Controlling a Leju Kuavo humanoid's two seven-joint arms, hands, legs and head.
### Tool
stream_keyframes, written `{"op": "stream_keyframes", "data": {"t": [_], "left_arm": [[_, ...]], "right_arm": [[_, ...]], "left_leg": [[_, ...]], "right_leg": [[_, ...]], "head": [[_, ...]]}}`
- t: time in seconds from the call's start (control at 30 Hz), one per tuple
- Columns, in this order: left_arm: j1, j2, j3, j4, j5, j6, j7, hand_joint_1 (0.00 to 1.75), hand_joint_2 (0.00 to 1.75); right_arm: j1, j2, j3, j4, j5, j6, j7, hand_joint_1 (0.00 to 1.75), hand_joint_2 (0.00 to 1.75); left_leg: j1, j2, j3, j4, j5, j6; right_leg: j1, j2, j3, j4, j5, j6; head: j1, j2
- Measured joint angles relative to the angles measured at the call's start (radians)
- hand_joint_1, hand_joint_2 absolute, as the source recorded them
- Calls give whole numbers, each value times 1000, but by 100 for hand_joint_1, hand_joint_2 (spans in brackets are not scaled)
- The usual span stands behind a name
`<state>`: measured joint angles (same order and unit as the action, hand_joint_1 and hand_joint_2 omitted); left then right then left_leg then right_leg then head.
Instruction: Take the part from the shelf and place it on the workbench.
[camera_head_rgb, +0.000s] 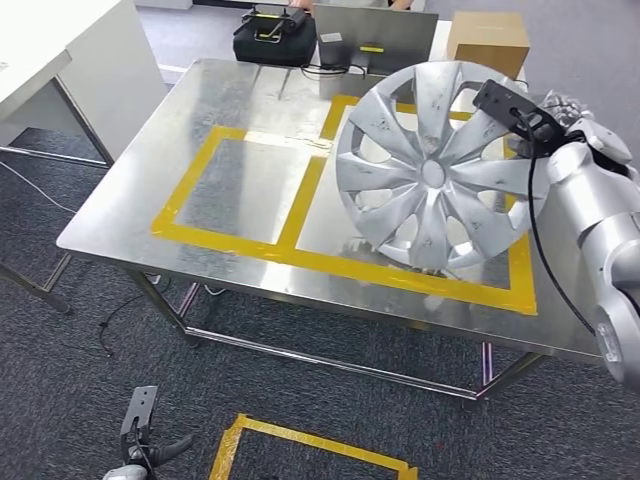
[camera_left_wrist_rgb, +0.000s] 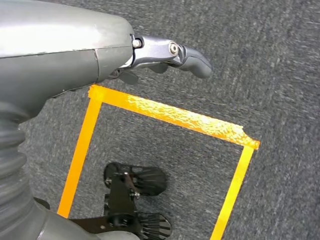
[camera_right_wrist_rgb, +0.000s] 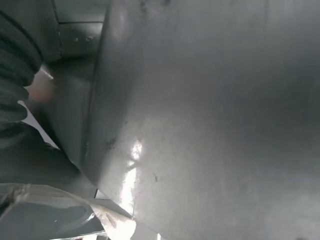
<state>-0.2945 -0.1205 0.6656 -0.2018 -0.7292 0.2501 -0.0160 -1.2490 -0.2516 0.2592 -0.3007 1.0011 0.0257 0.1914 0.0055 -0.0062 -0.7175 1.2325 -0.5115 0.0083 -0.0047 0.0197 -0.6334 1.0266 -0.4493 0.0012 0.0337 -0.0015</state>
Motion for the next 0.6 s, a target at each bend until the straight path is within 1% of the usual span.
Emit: {"op": "stream_keyframes", "data": {"t": [0.03, 0.07, 0.1, 0.13, 0.17, 0.23, 0.27, 0.3, 0.37, 0.4, 0.43, 0.47, 0.5, 0.53, 0.57, 0.6], "left_arm": [[-4, 1, 0, 0, -5, -1, 1, 0, 175], [-9, 0, 0, 0, -9, 0, 1, 0, 175], [-13, 0, -1, 0, -12, 0, 2, 0, 175], [-16, 0, -1, 0, -14, 0, 3, 0, 175], [-17, -1, -1, 0, -15, 0, 4, 0, 175], [-15, -3, -1, 0, -17, 1, 4, 0, 175], [-14, -3, -1, 0, -18, 2, 4, 0, 175], [-13, -2, -1, 0, -19, 4, 4, 0, 175], [-10, -1, 0, 0, -22, 8, 4, 0, 175], [-8, -1, 0, 0, -24, 10, 3, 0, 175], [-7, -1, 1, 0, -25, 12, 2, 0, 175], [-6, -2, 1, 0, -27, 15, 0, 0, 175], [-6, -2, 1, 0, -28, 21, -1, 0, 175], [-7, -2, 1, 0, -30, 28, -2, 0, 175], [-7, -2, 1, 0, -32, 35, -3, 0, 175], [-7, -2, 2, 0, -34, 41, -3, 0, 175]], "right_arm": [[3, -3, 0, 5, 1, 32, 13, 175, 175], [6, -8, 0, 10, 2, 51, 25, 175, 175], [10, -13, 0, 14, 4, 59, 34, 175, 175], [18, -18, 0, 17, 7, 62, 42, 175, 175], [26, -22, 1, 21, 10, 61, 48, 175, 175], [44, -29, 2, 24, 16, 60, 52, 175, 175], [50, -34, 3, 25, 18, 57, 51, 131, 131], [54, -39, 4, 26, 19, 53, 50, 87, 87], [63, -46, 5, 28, 22, 45, 46, 0, 0], [71, -47, 6, 30, 24, 43, 44, 0, 0], [79, -47, 6, 32, 27, 42, 42, 0, 0], [86, -48, 7, 33, 30, 40, 40, 0, 0], [91, -48, 8, 34, 33, 39, 39, 0, 0], [95, -48, 9, 34, 35, 37, 37, 0, 0], [96, -48, 11, 34, 36, 33, 35, 0, 0], [98, -48, 12, 35, 37, 30, 34, 0, 0]], "left_leg": [[-7, 1, 37, -70, 26, 15], [-14, 4, 70, -132, 43, 26], [-19, 6, 93, -174, 51, 34], [-21, 8, 102, -192, 51, 37], [-22, 8, 104, -197, 52, 35], [-18, 4, 108, -210, 62, 36], [-14, 4, 109, -217, 68, 38], [-11, 4, 110, -223, 73, 39], [-10, 4, 108, -225, 75, 41], [-9, 4, 107, -224, 75, 40], [-8, 4, 107, -223, 74, 39], [-6, 4, 108, -221, 72, 37], [-3, 4, 108, -219, 69, 33], [-2, 4, 107, -215, 65, 28], [-3, 3, 105, -209, 61, 21], [-4, 3, 101, -204, 58, 15]], "right_leg": [[2, 0, 1, 0, 1, 0], [5, -1, 1, 0, 1, 1], [7, -3, 1, -1, 2, 3], [7, -6, 1, -2, 3, 7], [7, -8, 1, -3, 4, 11], [6, -12, -3, -1, 0, 21], [5, -12, -15, 18, -14, 26], [4, -12, -35, 57, -38, 32], [-2, -12, -95, 181, -96, 45], [-5, -12, -121, 234, -112, 50], [-8, -13, -135, 259, -111, 54], [-11, -14, -132, 246, -92, 58], [-14, -15, -109, 195, -58, 62], [-17, -17, -78, 127, -28, 66], [-19, -19, -45, 64, -7, 68], [-19, -20, -23, 22, 4, 65]], "head": [[0, 0], [1, 0], [1, 0], [1, 0], [1, 0], [1, 0], [3, 0], [4, 0], [7, 0], [7, 0], [7, 0], [7, 0], [7, 0], [7, 0], [8, 0], [8, 0]]}}
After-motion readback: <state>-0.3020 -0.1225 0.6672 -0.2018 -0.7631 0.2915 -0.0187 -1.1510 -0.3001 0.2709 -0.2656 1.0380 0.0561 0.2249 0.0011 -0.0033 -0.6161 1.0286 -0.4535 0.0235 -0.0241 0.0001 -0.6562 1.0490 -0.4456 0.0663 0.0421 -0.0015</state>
